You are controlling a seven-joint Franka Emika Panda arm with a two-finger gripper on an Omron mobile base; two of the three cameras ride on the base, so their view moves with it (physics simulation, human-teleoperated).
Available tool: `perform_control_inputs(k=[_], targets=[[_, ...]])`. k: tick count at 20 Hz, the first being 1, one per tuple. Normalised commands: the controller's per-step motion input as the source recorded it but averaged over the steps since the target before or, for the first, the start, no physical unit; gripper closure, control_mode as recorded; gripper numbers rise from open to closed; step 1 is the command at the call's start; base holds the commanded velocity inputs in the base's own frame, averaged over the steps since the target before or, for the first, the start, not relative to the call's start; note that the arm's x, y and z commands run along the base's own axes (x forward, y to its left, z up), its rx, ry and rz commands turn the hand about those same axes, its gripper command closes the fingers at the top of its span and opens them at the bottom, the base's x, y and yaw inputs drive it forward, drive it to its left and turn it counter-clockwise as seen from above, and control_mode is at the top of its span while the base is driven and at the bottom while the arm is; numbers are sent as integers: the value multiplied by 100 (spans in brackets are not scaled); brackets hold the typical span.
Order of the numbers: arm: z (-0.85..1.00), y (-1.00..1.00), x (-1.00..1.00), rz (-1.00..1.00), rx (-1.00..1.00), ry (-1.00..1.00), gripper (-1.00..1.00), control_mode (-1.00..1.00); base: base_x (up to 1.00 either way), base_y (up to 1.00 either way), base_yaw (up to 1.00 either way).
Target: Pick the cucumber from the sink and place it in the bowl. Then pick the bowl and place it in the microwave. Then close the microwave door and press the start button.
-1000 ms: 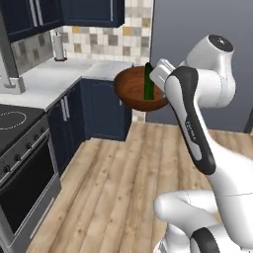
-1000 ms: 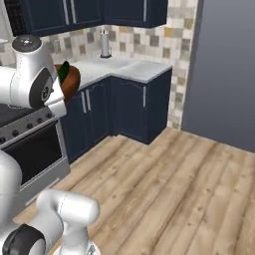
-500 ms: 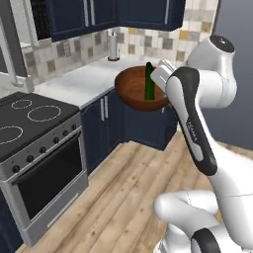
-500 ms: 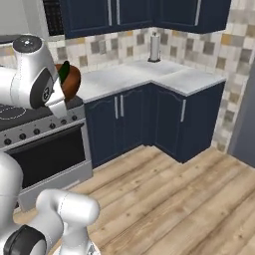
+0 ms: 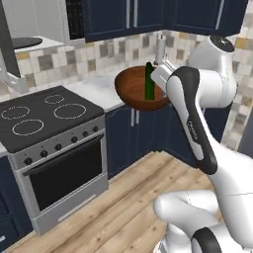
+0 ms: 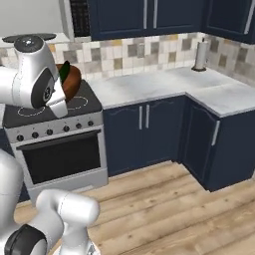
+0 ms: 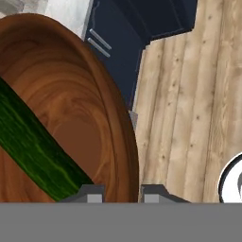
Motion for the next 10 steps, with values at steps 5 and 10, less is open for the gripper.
perform_control_inputs(k=[5,10], targets=[[0,0,0,0,0,0,100,100,32,-3,45],[0,0,0,0,0,0,100,100,77,-1,35]])
